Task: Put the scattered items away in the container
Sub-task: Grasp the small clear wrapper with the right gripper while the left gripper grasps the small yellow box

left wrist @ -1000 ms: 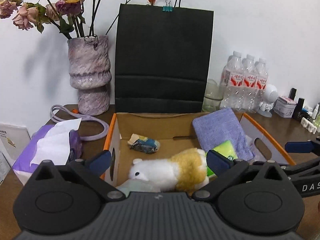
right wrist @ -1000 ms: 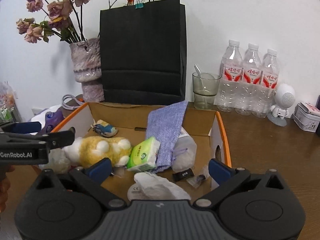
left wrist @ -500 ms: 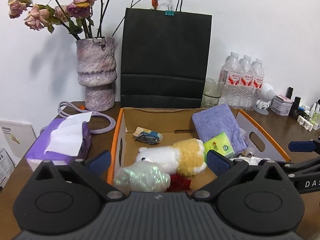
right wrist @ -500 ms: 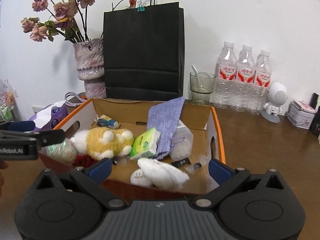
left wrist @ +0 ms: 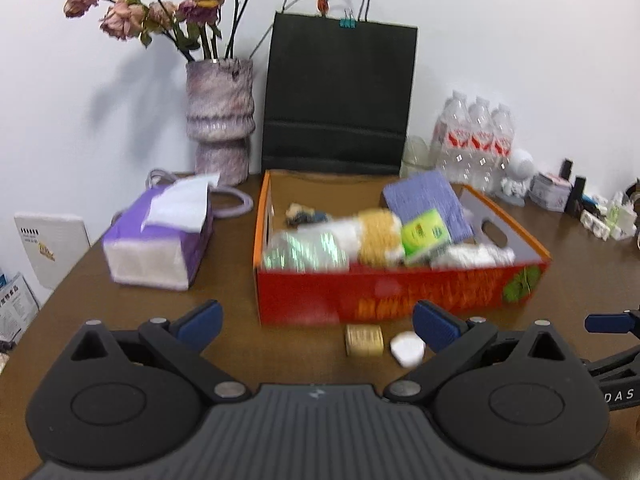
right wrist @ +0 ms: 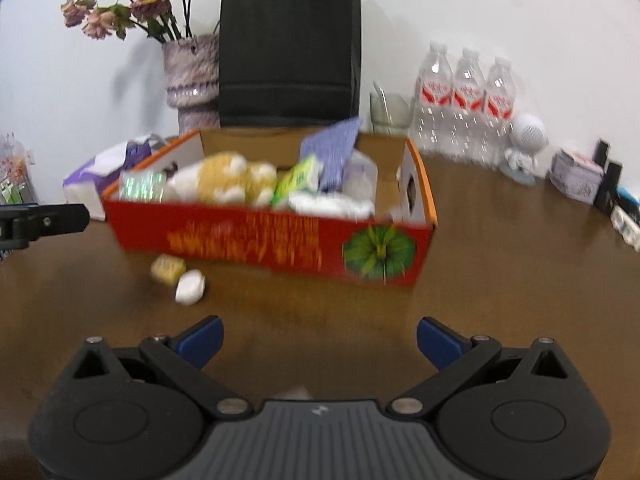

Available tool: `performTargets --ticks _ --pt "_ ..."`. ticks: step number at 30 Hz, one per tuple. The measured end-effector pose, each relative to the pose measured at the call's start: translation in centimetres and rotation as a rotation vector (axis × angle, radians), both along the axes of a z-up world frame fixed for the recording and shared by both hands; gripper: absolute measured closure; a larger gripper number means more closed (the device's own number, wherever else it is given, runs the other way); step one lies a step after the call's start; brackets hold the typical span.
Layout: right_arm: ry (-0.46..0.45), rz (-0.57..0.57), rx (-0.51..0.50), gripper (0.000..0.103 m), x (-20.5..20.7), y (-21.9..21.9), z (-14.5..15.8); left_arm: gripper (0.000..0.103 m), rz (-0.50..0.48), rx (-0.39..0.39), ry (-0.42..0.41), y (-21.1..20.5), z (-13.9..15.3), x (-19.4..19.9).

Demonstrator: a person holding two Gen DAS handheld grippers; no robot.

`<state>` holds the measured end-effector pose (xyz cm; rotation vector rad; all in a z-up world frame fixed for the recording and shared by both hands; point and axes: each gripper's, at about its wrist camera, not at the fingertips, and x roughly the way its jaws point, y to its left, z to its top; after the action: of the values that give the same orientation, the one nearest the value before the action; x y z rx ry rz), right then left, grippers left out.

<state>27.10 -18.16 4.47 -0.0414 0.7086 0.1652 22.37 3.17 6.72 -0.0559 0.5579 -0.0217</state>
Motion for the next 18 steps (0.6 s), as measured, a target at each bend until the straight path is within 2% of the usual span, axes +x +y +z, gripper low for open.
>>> performTargets --ticks 5,10,11,14,16,17,18 --pt "0.032 -0.01 0.012 0.001 -2.9 0.0 -2.1 0.0 -0.016 -0.008 0.036 -0.4 -1.9 -2.6" --pt "0.03 -0.024 0.03 0.015 -4.2 0.4 -3.0 0.0 -0.014 -0.017 0.063 -0.4 -3.2 -4.0" --pt "0.026 -0.027 0.032 0.022 -4.3 0.5 -3.1 0.0 -0.008 -0.02 0.066 -0.4 -3.3 -4.1" --pt "0.031 -0.024 0.019 0.055 -4.1 1.3 -3.4 0.0 -0.008 -0.027 0.072 -0.4 -3.6 -4.2" --pt "0.016 -0.011 0.002 0.071 -4.1 1.8 -3.4 0.0 -0.008 -0.026 0.073 -0.6 -3.8 -4.2" --pt "0.015 0.006 0.014 0.094 -4.0 1.8 -3.3 0.0 -0.011 -0.026 0.075 -0.8 -3.9 -4.1" --pt "0.015 0.016 0.021 0.1 -4.0 1.8 -3.3 0.0 -0.012 -0.026 0.077 -0.9 -4.0 -4.0"
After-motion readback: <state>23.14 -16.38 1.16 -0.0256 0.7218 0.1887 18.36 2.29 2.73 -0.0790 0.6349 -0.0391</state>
